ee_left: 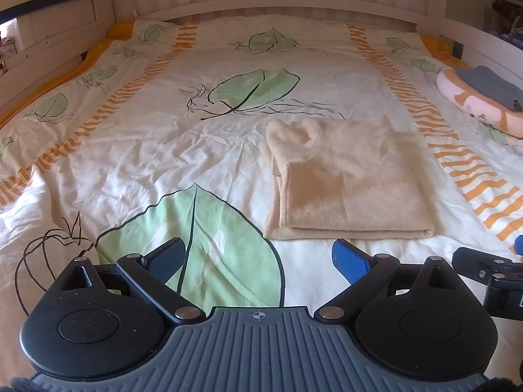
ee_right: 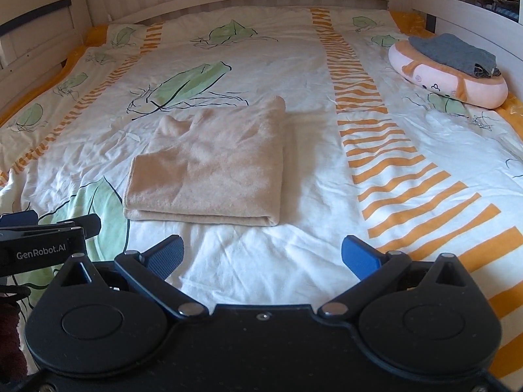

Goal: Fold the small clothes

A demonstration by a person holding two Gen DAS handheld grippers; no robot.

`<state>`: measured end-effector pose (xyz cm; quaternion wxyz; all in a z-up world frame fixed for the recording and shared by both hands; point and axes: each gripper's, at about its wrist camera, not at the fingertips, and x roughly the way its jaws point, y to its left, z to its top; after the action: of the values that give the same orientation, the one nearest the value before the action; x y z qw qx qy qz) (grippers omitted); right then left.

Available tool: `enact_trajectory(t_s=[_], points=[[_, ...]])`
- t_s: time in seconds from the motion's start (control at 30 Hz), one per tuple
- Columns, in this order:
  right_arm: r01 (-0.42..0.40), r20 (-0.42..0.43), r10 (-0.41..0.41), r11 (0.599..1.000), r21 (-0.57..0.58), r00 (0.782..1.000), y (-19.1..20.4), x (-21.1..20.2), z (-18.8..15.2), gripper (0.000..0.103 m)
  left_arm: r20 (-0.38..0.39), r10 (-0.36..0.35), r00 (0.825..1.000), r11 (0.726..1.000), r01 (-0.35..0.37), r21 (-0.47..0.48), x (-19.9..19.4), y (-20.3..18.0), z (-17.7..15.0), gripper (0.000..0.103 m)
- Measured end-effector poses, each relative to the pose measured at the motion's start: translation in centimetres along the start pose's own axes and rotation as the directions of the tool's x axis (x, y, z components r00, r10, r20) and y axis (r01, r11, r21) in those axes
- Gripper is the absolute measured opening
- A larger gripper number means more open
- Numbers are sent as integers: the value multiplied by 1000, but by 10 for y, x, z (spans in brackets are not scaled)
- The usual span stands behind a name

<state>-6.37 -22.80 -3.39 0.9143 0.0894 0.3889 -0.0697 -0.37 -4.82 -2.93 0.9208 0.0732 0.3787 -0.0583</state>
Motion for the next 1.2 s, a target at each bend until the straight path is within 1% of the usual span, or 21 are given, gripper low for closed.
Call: enact_trajectory(t_s=[1.2], points=[[-38,-6,38,999,12,999,4,2,2,102,2,-13,1000,1000,13,13,-4,-4,-2,98]])
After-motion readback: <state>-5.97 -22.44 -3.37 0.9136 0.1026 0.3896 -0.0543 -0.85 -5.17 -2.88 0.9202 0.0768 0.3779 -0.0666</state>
